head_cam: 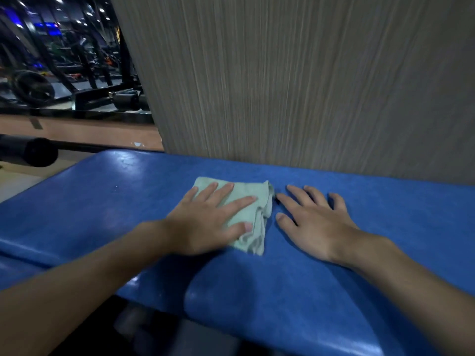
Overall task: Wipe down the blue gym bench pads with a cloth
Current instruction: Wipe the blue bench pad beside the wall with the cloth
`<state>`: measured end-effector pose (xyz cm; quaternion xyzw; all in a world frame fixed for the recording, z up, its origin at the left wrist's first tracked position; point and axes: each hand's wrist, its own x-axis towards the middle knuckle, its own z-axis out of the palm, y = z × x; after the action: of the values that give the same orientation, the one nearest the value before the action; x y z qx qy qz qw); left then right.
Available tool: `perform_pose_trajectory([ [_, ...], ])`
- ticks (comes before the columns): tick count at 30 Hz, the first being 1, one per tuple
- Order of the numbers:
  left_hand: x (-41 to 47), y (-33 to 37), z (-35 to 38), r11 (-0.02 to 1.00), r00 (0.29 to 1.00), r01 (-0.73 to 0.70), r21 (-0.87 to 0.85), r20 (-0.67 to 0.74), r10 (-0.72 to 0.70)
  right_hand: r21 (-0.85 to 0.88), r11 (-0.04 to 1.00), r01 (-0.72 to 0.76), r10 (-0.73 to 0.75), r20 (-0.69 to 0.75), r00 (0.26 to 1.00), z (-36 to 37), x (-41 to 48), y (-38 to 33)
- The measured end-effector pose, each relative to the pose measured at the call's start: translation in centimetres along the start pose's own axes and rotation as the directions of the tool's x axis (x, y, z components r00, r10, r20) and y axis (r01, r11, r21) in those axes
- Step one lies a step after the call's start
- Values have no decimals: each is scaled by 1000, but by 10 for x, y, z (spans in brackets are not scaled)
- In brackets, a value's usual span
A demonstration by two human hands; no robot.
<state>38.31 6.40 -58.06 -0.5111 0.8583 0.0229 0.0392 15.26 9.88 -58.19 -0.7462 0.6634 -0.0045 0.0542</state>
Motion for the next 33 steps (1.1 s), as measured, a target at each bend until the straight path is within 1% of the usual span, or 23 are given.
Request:
perform_pose_trajectory([
  [5, 106, -22, -10, 996, 996, 91, 2, -14, -91, 12, 1000, 9, -9, -27, 1000, 1, 1, 1],
  [8, 130, -24, -14, 993, 993, 120, -3, 14, -120, 23, 1000, 4, -3, -38, 999, 1, 3, 1],
  [10, 123, -22, -13, 993, 993, 117, -6, 30, -117, 28, 1000, -4, 5, -30, 1000, 1, 3, 1],
  [13, 88, -18, -9, 995, 995, 94, -17, 31, -94, 37, 999, -13, 14, -25, 1000, 0, 3, 1],
  [17, 7, -10, -1, 1000, 999, 30, 9, 32, -30, 46, 999, -12, 12, -8, 1000, -2, 2, 0],
  [19, -41, -4, 1, 999, 1000, -13, 42, 3, 13, 30, 999, -12, 12, 0, 1000, -6, 0, -1],
  [21, -79, 0, 0, 998, 999, -43, 47, -17, 44, 9, 1000, -6, 6, -27, 1000, -12, 1, -4],
  [23, -97, 2, 0, 999, 999, -34, 30, 7, 34, 19, 1000, 16, -15, -56, 998, -15, 4, -11],
  [25, -97, 2, -2, 1000, 1000, -8, 21, 28, 7, 45, 998, 46, -45, -28, 999, -12, 7, -20],
  [28, -71, -6, -1, 1000, 1000, -3, 28, 18, 3, 21, 998, 55, -56, 37, 998, -3, 10, -26],
  [33, 14, -34, -3, 998, 997, 67, 7, 41, -67, 14, 998, 58, -59, 18, 998, 1, 11, -24],
])
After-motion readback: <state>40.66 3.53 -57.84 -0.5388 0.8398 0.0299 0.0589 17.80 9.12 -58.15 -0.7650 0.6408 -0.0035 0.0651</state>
